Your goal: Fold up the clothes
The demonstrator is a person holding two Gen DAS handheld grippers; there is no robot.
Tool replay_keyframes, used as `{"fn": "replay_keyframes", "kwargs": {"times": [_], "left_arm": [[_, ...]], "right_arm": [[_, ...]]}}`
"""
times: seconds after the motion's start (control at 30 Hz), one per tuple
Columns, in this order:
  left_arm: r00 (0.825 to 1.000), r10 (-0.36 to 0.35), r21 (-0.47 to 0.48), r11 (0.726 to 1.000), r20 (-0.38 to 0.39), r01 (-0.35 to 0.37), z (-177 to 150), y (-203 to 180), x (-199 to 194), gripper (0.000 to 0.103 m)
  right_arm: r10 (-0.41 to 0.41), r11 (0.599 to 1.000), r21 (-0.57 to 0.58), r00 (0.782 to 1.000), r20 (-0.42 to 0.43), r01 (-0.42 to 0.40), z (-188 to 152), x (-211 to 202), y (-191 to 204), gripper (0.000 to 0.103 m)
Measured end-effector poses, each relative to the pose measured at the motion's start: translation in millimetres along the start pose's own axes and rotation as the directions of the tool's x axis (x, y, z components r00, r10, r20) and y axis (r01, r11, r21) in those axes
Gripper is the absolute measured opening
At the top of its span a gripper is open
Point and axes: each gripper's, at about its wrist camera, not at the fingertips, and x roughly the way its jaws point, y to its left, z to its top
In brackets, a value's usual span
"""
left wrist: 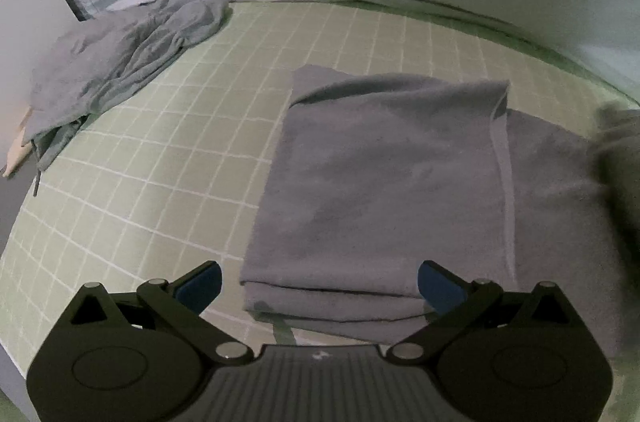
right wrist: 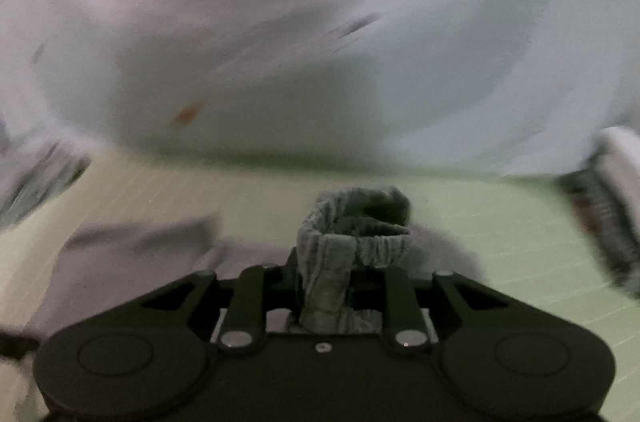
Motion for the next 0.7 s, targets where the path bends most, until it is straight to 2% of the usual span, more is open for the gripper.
{"fn": "replay_keyframes", "kwargs": {"times": [0.07, 0.1, 0.2, 0.23, 0.27, 0.37, 0.47, 0.57, 0.7], "left_arm": [[1.0, -0.01, 0.012, 1.0, -0.01, 0.01, 0, 7, 6, 0.103], [1.0, -0.014, 0.019, 1.0, -0.014, 0.014, -1, 10, 8, 0.103], [1.0, -0.024, 0.043, 0.999, -0.013, 0.025, -2, 18, 12, 0.103], [1.0, -0.024, 0.047, 0.999, -0.013, 0.025, -3, 20, 14, 0.103], [1.0, -0.025, 0.048, 0.999, -0.015, 0.026, -3, 22, 15, 0.103], [0.999, -0.037, 0.03, 0.999, -0.031, 0.038, -2, 28, 21, 0.103], [0.999, -0.043, 0.024, 0.999, -0.031, 0.043, -2, 30, 22, 0.103], [0.999, -0.044, 0.028, 0.999, -0.03, 0.045, -4, 29, 21, 0.103], [0.998, -0.051, 0.059, 0.997, -0.028, 0.052, -7, 22, 17, 0.103]], "right_arm": [[0.032, 0.999, -0.036, 0.991, -0.131, -0.037, -21, 24, 38, 0.035], [0.027, 0.998, -0.053, 0.982, -0.187, -0.038, -28, 33, 49, 0.037], [-0.006, 0.996, -0.086, 0.978, -0.206, -0.012, -40, 31, 69, 0.055], [-0.008, 0.997, -0.079, 0.98, -0.198, -0.007, -39, 26, 69, 0.068], [-0.011, 0.999, -0.051, 0.982, -0.189, 0.001, -37, 23, 66, 0.074], [-0.029, 0.998, 0.047, 0.987, -0.159, 0.037, -33, 10, 45, 0.076], [-0.091, 0.987, 0.126, 0.99, -0.112, 0.104, -27, 1, 22, 0.08], [-0.151, 0.968, 0.187, 0.983, -0.103, 0.168, -30, -4, -1, 0.083], [-0.141, 0.95, 0.263, 0.982, -0.125, 0.17, -34, -11, -18, 0.083]]}}
